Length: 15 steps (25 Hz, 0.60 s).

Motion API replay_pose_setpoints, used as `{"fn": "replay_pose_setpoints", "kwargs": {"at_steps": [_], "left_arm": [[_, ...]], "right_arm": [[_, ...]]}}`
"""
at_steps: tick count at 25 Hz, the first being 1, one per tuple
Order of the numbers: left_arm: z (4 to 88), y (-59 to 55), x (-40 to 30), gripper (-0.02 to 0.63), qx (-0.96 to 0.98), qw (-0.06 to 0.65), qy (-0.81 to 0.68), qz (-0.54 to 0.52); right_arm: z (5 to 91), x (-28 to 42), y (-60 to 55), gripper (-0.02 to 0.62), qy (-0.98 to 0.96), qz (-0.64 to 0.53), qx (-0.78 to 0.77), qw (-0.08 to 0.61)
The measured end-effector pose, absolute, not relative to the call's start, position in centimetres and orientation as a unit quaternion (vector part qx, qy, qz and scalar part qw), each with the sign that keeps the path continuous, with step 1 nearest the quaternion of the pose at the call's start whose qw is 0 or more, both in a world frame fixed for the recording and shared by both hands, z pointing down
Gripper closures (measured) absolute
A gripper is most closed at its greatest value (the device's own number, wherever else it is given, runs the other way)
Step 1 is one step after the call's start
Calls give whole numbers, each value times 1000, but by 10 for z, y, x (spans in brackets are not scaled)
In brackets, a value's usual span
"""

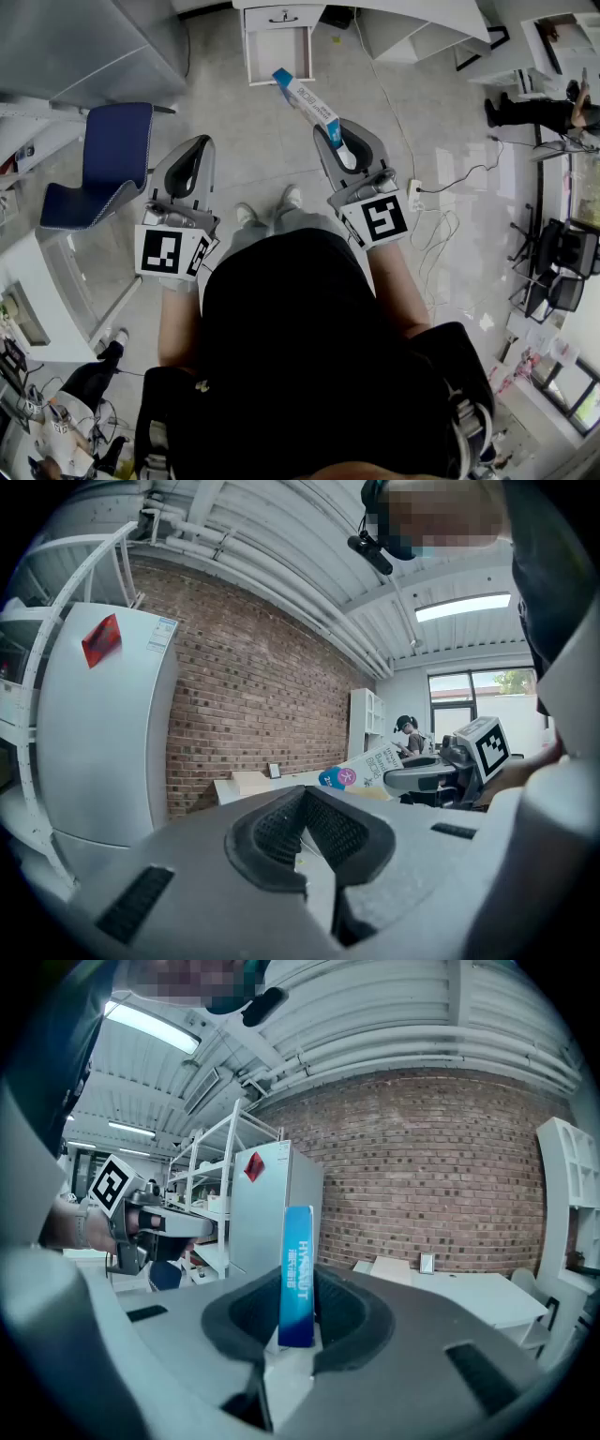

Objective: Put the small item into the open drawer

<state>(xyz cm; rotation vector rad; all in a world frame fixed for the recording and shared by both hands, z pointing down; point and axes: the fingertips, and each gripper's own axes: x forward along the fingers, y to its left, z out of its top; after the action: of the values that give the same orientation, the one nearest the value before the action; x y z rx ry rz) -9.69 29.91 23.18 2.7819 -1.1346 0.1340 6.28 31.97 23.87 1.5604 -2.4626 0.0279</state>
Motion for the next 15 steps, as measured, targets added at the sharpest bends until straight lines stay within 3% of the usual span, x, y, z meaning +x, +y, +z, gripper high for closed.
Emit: {"fn": "replay_pose_setpoints", "kwargs": {"at_steps": [15], "left_arm": [[228, 289, -61, 603, 918, 64, -387, 57]], "right_arm": [[230, 105, 313, 509, -843, 18, 529, 93]]}}
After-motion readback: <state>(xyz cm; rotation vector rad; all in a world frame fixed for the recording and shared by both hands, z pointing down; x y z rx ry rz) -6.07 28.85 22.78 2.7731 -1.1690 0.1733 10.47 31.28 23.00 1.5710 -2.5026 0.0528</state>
